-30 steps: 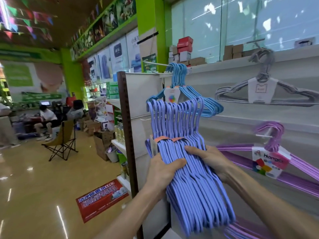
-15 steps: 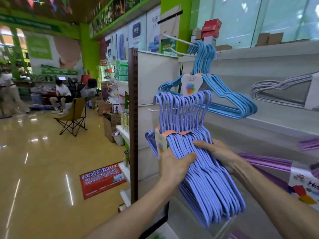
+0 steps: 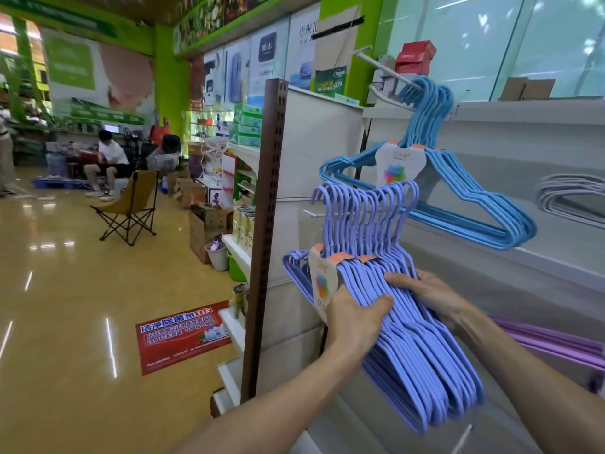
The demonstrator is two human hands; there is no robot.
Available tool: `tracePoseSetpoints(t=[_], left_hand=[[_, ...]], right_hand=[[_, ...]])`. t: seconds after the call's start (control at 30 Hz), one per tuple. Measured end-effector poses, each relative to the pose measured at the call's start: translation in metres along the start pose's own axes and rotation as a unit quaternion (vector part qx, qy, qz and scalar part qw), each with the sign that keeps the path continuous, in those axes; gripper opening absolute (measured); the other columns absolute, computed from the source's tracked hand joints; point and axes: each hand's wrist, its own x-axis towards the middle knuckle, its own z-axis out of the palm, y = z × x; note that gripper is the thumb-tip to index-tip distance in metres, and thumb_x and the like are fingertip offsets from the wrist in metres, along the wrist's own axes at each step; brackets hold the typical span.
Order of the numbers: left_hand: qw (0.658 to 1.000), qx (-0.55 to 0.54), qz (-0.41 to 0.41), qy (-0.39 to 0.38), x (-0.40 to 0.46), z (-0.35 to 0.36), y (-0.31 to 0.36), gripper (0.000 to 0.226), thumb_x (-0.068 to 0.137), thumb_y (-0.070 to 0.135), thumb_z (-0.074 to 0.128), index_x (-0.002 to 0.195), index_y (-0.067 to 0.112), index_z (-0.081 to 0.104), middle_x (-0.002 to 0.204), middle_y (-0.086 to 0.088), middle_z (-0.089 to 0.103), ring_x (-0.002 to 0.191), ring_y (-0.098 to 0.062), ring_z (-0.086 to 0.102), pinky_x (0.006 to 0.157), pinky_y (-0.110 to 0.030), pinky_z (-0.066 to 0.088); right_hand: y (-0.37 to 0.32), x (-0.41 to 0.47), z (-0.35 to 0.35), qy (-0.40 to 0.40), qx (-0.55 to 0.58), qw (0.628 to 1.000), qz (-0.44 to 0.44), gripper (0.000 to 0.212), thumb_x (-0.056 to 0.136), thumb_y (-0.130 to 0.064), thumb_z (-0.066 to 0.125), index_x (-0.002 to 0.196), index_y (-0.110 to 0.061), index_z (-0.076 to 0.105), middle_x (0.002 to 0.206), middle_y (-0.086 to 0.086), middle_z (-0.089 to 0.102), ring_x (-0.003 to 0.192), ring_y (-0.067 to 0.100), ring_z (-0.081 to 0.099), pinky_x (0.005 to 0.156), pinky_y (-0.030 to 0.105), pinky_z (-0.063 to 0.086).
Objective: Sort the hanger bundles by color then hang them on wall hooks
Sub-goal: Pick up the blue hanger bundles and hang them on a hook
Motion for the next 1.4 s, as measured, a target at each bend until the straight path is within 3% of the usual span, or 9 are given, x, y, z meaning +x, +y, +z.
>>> tracePoseSetpoints(t=[0.27, 0.43, 0.77, 0.97, 1.1, 1.17, 1.23, 1.3, 1.4], left_hand=[[1.0, 0.011, 0.001, 0.014, 0.03, -0.011, -0.01, 0.027, 0.079, 0.019, 0.077, 0.104, 0.024, 0.07, 0.098, 0.014, 0.072, 0.09, 0.001, 0.067, 0.081, -0.019, 0.054], [1.0, -0.004, -0.022, 0.018, 0.045, -0.013, -0.02, 0.035, 0.077, 0.021, 0.077, 0.111, 0.02, 0.068, 0.104, 0.01, 0.073, 0.096, -0.005, 0.068, 0.09, -0.031, 0.055], [1.0, 0.0, -0.012, -0.005, 0.066, -0.014, -0.041, 0.042, 0.079, 0.016, 0.076, 0.119, 0.017, 0.065, 0.112, 0.009, 0.071, 0.103, -0.003, 0.067, 0.095, -0.028, 0.053], [1.0, 0.001, -0.015, -0.012, 0.068, -0.011, -0.054, 0.045, 0.08, 0.013, 0.075, 0.123, 0.015, 0.061, 0.114, 0.009, 0.068, 0.102, 0.0, 0.063, 0.086, -0.002, 0.044], [0.999, 0.007, -0.03, -0.015, 0.065, -0.007, -0.056, 0.048, 0.081, 0.02, 0.076, 0.126, 0.016, 0.06, 0.119, 0.008, 0.067, 0.109, -0.005, 0.063, 0.101, -0.029, 0.049], [0.999, 0.023, -0.034, -0.008, 0.062, -0.007, -0.054, 0.053, 0.081, 0.024, 0.075, 0.131, 0.019, 0.057, 0.123, 0.01, 0.065, 0.113, -0.005, 0.06, 0.103, -0.029, 0.046], [0.999, 0.027, -0.027, 0.003, 0.06, -0.004, -0.053, 0.054, 0.081, 0.024, 0.074, 0.131, 0.019, 0.056, 0.124, 0.01, 0.064, 0.114, -0.005, 0.06, 0.105, -0.029, 0.044], [1.0, 0.005, -0.017, 0.005, 0.057, 0.0, -0.048, 0.05, 0.08, 0.017, 0.073, 0.128, 0.018, 0.058, 0.122, 0.009, 0.066, 0.113, -0.003, 0.06, 0.104, -0.026, 0.044], [1.0, -0.004, -0.004, -0.002, 0.057, 0.005, -0.042, 0.047, 0.08, 0.01, 0.072, 0.125, 0.02, 0.059, 0.118, 0.012, 0.066, 0.108, 0.002, 0.06, 0.102, -0.017, 0.043]], right_hand=[[-0.004, 0.029, 0.013, 0.012, -0.009, 1.0, -0.001, 0.043, 0.069, -0.023, 0.077, 0.105, -0.002, 0.071, 0.098, 0.022, 0.075, 0.078, 0.033, 0.075, 0.063, 0.036, 0.061], [-0.003, 0.042, 0.019, 0.022, -0.023, 0.999, 0.009, 0.018, 0.087, -0.012, 0.072, 0.103, -0.006, 0.071, 0.088, 0.012, 0.078, 0.071, 0.025, 0.075, 0.056, 0.03, 0.058], [0.013, 0.069, 0.019, 0.034, -0.03, 0.998, 0.038, 0.025, 0.086, -0.011, 0.072, 0.11, -0.004, 0.069, 0.096, 0.016, 0.077, 0.079, 0.029, 0.075, 0.063, 0.032, 0.06], [0.026, 0.078, 0.014, 0.033, -0.027, 0.998, 0.054, 0.028, 0.085, -0.01, 0.072, 0.113, -0.004, 0.068, 0.101, 0.019, 0.076, 0.081, 0.03, 0.074, 0.065, 0.034, 0.061], [0.026, 0.083, 0.008, 0.029, -0.048, 0.997, 0.061, 0.054, 0.065, -0.023, 0.09, 0.112, -0.006, 0.07, 0.104, 0.019, 0.075, 0.092, 0.037, 0.073, 0.083, 0.044, 0.059], [0.029, 0.086, 0.006, 0.015, -0.048, 0.997, 0.063, 0.069, 0.056, -0.032, 0.096, 0.113, -0.004, 0.07, 0.106, 0.02, 0.075, 0.095, 0.038, 0.072, 0.086, 0.046, 0.058], [0.032, 0.088, 0.004, 0.003, -0.036, 0.998, 0.06, 0.069, 0.056, -0.028, 0.095, 0.114, -0.001, 0.069, 0.101, 0.018, 0.076, 0.086, 0.032, 0.075, 0.076, 0.04, 0.061], [0.034, 0.09, 0.002, -0.014, -0.011, 0.998, 0.052, 0.078, 0.038, -0.035, 0.101, 0.105, -0.004, 0.073, 0.096, 0.017, 0.077, 0.079, 0.028, 0.075, 0.065, 0.034, 0.061], [0.035, 0.093, -0.004, -0.041, -0.004, 0.998, 0.04, 0.087, 0.02, -0.045, 0.101, 0.096, -0.012, 0.076, 0.098, 0.017, 0.076, 0.081, 0.028, 0.075, 0.065, 0.033, 0.06]])
